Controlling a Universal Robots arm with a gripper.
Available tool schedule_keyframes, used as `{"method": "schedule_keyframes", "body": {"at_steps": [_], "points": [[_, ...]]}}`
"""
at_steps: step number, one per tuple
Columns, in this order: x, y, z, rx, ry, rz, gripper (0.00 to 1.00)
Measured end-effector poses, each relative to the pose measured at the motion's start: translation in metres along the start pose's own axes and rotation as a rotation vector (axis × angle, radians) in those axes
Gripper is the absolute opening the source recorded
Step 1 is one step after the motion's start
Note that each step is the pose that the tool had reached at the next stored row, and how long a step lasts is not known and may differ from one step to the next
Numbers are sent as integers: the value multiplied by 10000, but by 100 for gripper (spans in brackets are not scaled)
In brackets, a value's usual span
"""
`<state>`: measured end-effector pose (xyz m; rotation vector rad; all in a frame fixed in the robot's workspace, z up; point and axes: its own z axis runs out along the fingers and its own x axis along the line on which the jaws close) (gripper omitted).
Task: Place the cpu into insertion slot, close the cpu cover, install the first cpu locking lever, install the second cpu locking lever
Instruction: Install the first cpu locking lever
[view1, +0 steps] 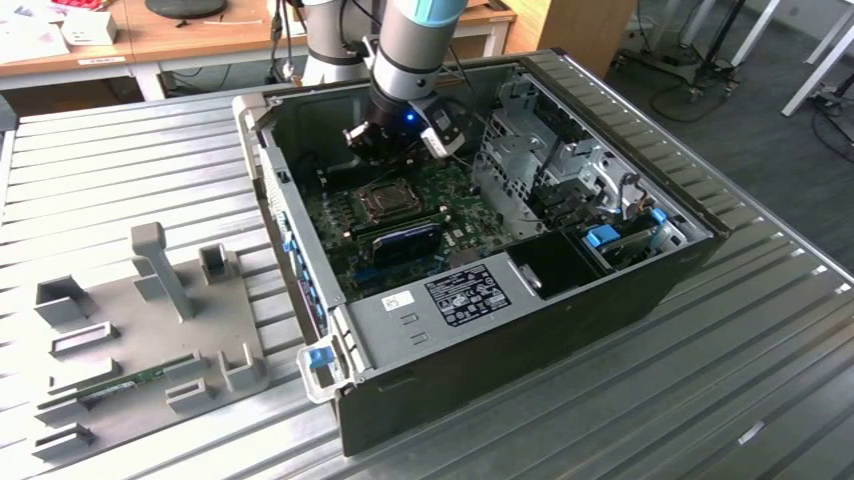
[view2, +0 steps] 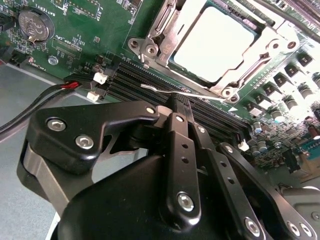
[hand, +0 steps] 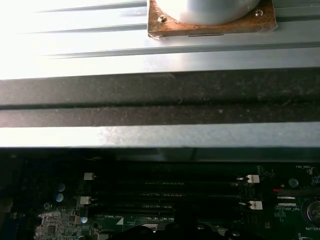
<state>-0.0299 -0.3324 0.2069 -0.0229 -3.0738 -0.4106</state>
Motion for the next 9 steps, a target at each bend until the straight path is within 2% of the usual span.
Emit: {"method": "schedule_keyframes", "body": {"at_steps": [9], "points": [[-8, -7, 25, -1, 0, 0, 10]]}}
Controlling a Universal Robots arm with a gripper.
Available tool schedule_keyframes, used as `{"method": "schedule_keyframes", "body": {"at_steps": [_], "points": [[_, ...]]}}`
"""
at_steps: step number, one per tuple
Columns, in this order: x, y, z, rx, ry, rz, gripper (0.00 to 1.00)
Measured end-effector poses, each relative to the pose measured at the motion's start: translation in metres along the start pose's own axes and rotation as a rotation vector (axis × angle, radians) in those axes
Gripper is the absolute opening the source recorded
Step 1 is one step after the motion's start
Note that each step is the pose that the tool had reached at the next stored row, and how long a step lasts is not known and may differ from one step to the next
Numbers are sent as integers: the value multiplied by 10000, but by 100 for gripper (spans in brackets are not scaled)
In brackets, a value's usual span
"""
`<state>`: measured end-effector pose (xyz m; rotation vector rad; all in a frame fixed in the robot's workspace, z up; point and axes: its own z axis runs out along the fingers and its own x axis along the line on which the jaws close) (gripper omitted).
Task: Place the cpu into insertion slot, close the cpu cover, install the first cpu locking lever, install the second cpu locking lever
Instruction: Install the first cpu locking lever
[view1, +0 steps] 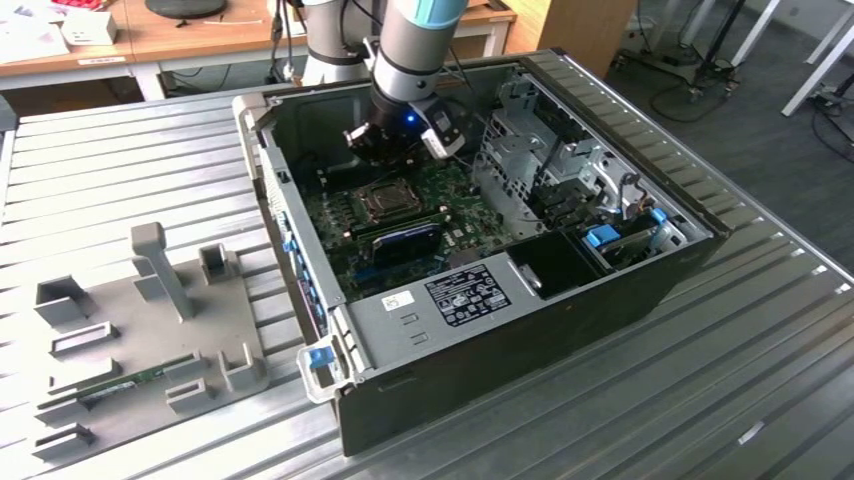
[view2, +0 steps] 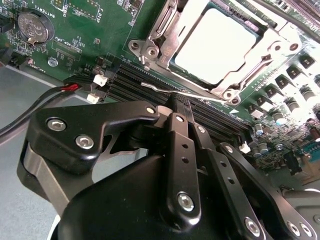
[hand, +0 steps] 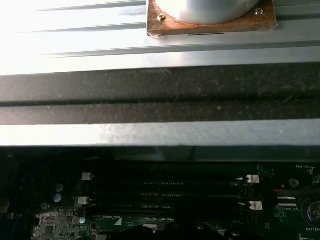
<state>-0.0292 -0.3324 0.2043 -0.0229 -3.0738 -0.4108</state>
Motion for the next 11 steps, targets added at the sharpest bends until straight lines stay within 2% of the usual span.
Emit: {"method": "schedule_keyframes", "body": {"at_steps": [11], "points": [[-6, -10, 35, 2, 1, 0, 10]]}}
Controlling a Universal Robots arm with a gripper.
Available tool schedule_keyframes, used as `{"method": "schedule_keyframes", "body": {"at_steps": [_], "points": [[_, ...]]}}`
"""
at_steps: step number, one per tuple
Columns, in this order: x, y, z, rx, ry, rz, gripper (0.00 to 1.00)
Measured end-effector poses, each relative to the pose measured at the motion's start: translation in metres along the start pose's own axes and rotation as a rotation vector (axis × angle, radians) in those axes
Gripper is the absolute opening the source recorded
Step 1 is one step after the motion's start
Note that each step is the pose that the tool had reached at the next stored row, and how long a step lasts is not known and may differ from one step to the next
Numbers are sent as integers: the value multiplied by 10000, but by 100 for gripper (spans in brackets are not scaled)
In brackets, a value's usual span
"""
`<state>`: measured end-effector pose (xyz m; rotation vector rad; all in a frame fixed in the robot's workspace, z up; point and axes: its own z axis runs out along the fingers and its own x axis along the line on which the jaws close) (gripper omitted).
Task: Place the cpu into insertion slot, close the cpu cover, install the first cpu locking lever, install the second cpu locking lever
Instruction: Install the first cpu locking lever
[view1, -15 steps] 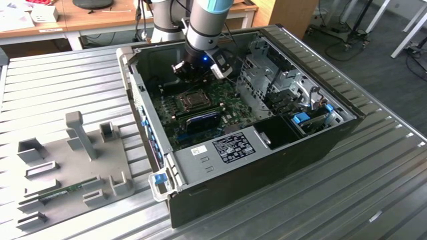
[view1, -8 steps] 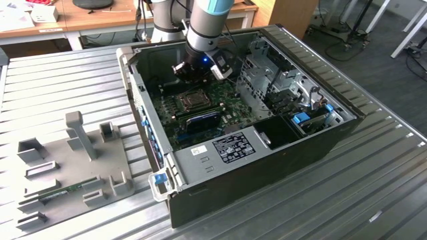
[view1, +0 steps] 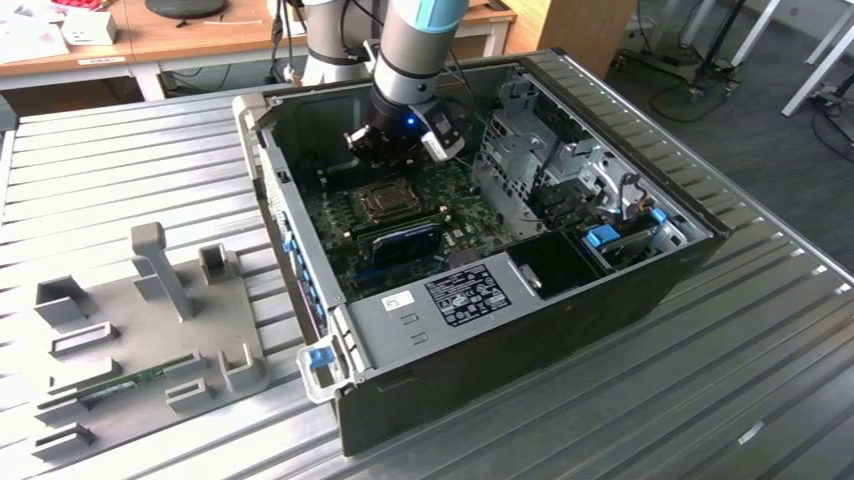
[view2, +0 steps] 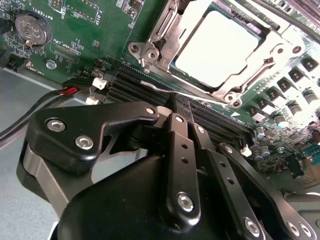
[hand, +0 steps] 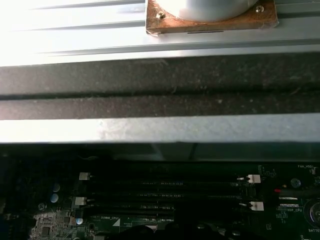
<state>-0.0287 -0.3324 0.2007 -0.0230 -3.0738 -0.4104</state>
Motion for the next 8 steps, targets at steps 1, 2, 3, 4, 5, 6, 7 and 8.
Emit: {"method": "schedule_keyframes", "body": {"at_steps": [1, 2, 3, 4, 5, 6, 7, 8], "points": [[0, 0, 1, 0, 0, 0, 10], [0, 0, 1, 1, 1, 0, 10], [0, 0, 3, -2, -1, 0, 10], [0, -1, 5, -3, -1, 0, 10], [-1, -2, 9, -5, -3, -1, 10], [-1, -2, 13, -6, -3, -1, 10], [-1, -3, 15, -1, -2, 0, 10], [-1, -4, 17, 3, -1, 0, 10]]}}
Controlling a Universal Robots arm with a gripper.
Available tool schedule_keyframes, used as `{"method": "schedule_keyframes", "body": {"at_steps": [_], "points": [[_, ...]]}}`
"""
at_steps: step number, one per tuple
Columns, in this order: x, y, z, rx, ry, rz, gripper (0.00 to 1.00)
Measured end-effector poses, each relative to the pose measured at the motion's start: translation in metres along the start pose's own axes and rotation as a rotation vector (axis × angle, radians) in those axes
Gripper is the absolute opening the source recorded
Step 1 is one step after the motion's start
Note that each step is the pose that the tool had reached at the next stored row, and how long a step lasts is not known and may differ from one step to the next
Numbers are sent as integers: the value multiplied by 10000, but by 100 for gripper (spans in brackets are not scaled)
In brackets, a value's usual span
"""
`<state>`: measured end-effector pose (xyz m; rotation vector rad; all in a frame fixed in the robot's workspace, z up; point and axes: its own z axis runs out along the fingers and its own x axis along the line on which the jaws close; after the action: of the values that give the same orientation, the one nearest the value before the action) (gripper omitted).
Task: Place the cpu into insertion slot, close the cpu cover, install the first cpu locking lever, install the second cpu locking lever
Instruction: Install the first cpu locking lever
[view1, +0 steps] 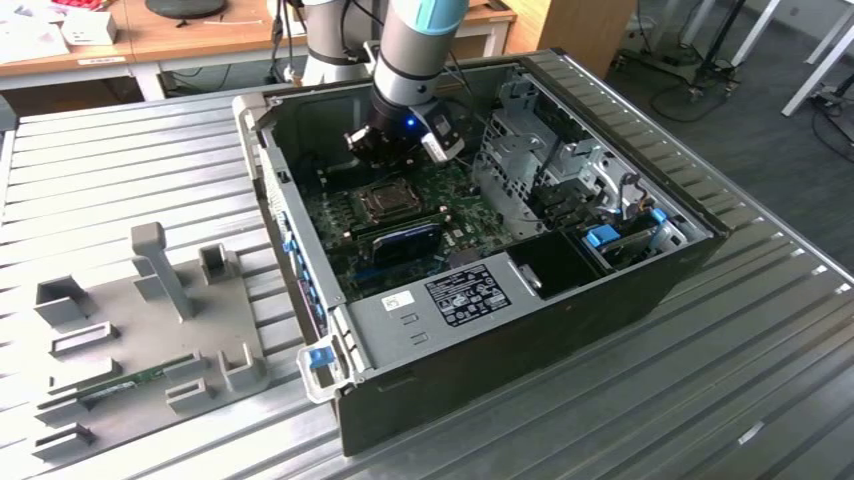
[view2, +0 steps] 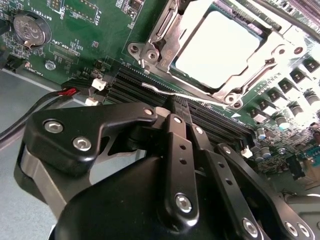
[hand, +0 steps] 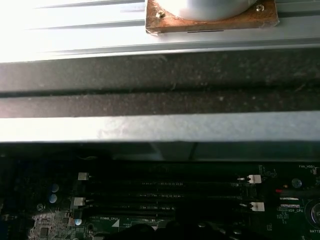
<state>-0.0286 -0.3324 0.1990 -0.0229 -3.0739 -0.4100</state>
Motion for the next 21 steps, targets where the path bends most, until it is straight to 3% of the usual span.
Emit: {"method": "schedule_keyframes", "body": {"at_steps": [10, 18, 21], "points": [[0, 3, 3, -3, -6, -1, 10], [14, 69, 21, -3, -37, -4, 10], [15, 76, -4, -3, -39, -6, 10]]}}
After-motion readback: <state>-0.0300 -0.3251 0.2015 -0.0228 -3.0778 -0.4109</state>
